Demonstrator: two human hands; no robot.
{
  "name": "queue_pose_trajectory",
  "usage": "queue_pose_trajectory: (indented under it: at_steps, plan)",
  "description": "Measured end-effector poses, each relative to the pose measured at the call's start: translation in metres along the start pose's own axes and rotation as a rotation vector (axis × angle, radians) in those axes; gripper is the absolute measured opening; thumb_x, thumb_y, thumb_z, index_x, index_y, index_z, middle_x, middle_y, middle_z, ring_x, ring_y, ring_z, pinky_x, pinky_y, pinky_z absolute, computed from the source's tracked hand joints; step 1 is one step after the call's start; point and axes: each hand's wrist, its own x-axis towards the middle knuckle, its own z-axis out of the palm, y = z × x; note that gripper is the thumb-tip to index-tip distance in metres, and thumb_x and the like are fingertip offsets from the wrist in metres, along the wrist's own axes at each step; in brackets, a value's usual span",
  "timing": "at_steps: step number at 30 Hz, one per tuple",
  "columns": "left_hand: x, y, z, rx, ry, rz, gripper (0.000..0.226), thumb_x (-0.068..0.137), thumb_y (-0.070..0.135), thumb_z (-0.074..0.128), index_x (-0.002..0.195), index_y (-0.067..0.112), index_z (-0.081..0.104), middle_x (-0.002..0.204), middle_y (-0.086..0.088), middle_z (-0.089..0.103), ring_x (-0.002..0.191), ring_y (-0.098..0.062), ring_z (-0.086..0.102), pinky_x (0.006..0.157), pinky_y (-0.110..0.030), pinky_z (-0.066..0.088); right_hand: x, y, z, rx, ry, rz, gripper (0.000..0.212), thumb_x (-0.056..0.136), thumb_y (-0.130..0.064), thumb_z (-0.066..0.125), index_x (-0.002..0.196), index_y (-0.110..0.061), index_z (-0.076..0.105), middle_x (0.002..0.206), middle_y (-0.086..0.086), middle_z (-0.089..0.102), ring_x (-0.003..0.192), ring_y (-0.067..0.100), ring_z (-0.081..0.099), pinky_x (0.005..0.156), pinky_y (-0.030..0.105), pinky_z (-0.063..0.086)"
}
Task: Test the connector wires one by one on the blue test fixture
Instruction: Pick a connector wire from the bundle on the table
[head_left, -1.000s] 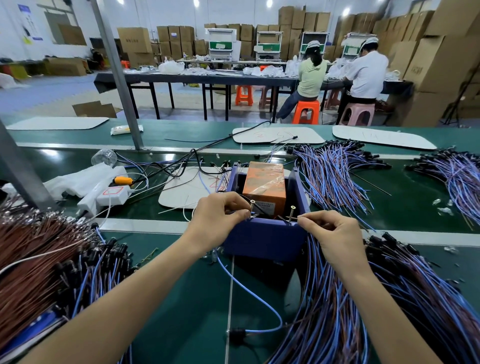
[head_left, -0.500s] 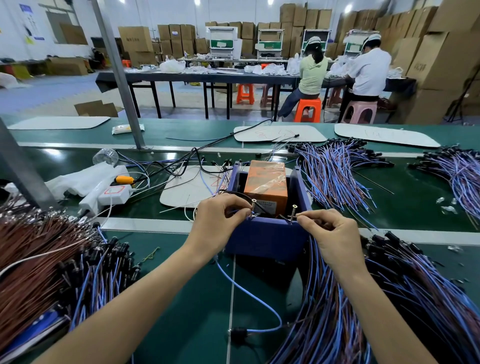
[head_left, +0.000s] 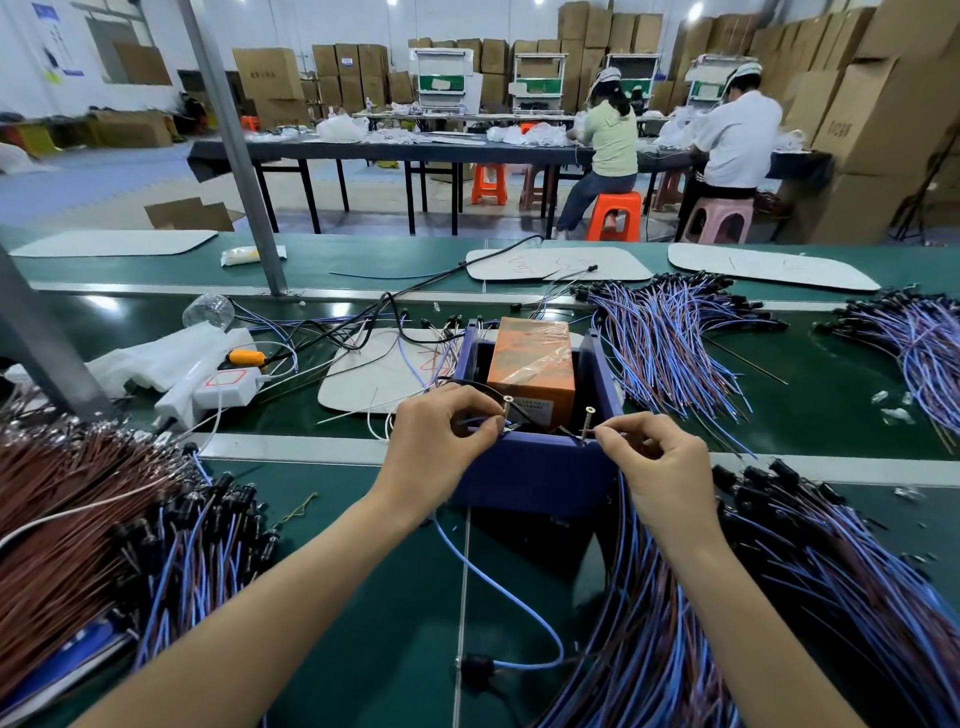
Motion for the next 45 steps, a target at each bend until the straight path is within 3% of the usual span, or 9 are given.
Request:
queue_pose_trajectory:
  at_steps: [8, 15, 22, 32, 37, 41, 45]
  plan:
    - [-0.001, -0.001, 0.003, -0.014, 0.027, 0.004, 0.008, 0.079, 0.006, 0.074, 0.084, 0.012, 0.073, 0.081, 0.002, 0.068, 0.068, -0.015, 0.067, 0.069, -0.022, 0.053, 0.0, -0.001, -0.002, 0.022, -0.014, -0.004, 0.018, 0.08, -0.014, 0.075, 0.071, -0.028, 0.069, 0.075, 0.006, 0.063, 0.059, 0.0, 0.049, 0.06, 0.01, 0.041]
    - [-0.001, -0.001, 0.003, -0.003, 0.022, 0.021, 0.008, 0.079, 0.006, 0.074, 0.085, 0.013, 0.074, 0.078, 0.01, 0.064, 0.065, 0.003, 0.059, 0.065, -0.006, 0.042, -0.001, 0.001, 0.001, -0.014, 0.026, -0.001, 0.019, 0.08, -0.015, 0.076, 0.07, -0.029, 0.067, 0.072, 0.003, 0.062, 0.059, 0.0, 0.05, 0.059, 0.009, 0.039]
    - [-0.001, 0.0, 0.003, -0.014, 0.013, 0.021, 0.008, 0.08, 0.005, 0.073, 0.086, 0.01, 0.074, 0.077, 0.016, 0.061, 0.063, 0.009, 0.057, 0.06, -0.003, 0.038, -0.002, -0.001, 0.0, -0.01, 0.006, 0.013, 0.014, 0.081, -0.016, 0.074, 0.073, -0.025, 0.068, 0.073, 0.001, 0.062, 0.058, -0.003, 0.05, 0.059, 0.008, 0.04]
    - [-0.002, 0.001, 0.003, -0.018, 0.018, 0.013, 0.007, 0.081, 0.004, 0.072, 0.084, 0.01, 0.074, 0.073, 0.017, 0.06, 0.059, 0.011, 0.054, 0.058, -0.001, 0.035, -0.003, -0.004, -0.002, 0.029, -0.004, 0.057, 0.014, 0.081, -0.015, 0.074, 0.072, -0.024, 0.069, 0.071, 0.002, 0.062, 0.062, 0.008, 0.05, 0.061, 0.013, 0.041]
    - [-0.008, 0.003, -0.006, -0.033, 0.032, -0.057, 0.02, 0.086, 0.007, 0.065, 0.082, 0.025, 0.073, 0.072, 0.017, 0.065, 0.058, 0.001, 0.051, 0.058, -0.007, 0.037, -0.007, -0.006, -0.015, 0.081, 0.014, 0.073, 0.02, 0.087, -0.009, 0.066, 0.077, -0.025, 0.073, 0.069, -0.001, 0.068, 0.061, 0.005, 0.052, 0.062, 0.019, 0.044]
    - [-0.014, 0.015, -0.014, -0.181, -0.025, -0.146, 0.029, 0.088, 0.003, 0.059, 0.085, 0.03, 0.072, 0.062, 0.018, 0.065, 0.051, 0.004, 0.049, 0.051, -0.006, 0.034, -0.018, -0.023, -0.023, 0.189, -0.015, 0.098, 0.026, 0.089, -0.003, 0.061, 0.08, -0.024, 0.074, 0.061, -0.009, 0.066, 0.052, -0.001, 0.05, 0.054, 0.008, 0.04]
    - [-0.018, 0.044, -0.014, -0.416, -0.077, -0.206, 0.031, 0.087, 0.004, 0.063, 0.103, 0.03, 0.066, 0.076, 0.005, 0.07, 0.07, -0.006, 0.061, 0.068, -0.015, 0.046, -0.038, -0.056, -0.018, 0.232, -0.205, 0.1, 0.025, 0.09, -0.002, 0.058, 0.083, -0.018, 0.075, 0.071, 0.001, 0.073, 0.055, 0.006, 0.053, 0.055, 0.015, 0.047]
